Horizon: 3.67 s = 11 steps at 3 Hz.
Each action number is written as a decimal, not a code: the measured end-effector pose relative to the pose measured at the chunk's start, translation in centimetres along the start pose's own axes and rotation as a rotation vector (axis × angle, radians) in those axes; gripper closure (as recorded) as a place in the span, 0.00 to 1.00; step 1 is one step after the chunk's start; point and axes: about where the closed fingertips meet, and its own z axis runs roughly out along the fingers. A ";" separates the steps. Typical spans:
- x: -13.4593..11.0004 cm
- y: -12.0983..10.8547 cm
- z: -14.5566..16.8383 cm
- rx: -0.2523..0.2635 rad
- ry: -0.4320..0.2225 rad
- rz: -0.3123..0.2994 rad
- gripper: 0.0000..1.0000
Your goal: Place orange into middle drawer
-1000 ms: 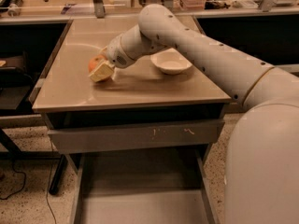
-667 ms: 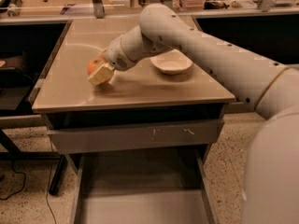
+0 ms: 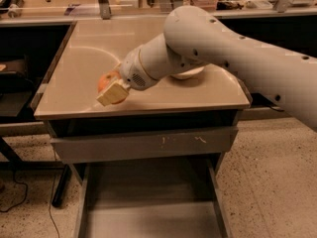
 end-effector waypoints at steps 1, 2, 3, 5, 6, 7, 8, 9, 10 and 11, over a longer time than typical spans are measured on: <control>0.5 4.3 -3.0 -0.032 0.027 0.044 1.00; 0.5 4.3 -3.0 -0.033 0.027 0.044 1.00; 0.7 5.8 -2.6 -0.055 0.023 0.058 1.00; 4.9 13.7 -1.2 -0.029 -0.039 0.301 1.00; 13.3 17.3 2.0 -0.043 0.004 0.416 1.00; 13.3 17.3 2.0 -0.043 0.003 0.415 1.00; 15.0 17.9 3.7 -0.058 -0.019 0.454 1.00; 20.4 19.0 6.8 -0.053 -0.044 0.551 1.00; 26.1 18.0 9.3 0.009 -0.078 0.644 1.00; 30.8 17.7 11.9 0.031 -0.093 0.723 1.00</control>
Offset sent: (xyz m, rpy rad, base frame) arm -0.0394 -0.0134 0.0085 -0.0101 0.0473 -0.0043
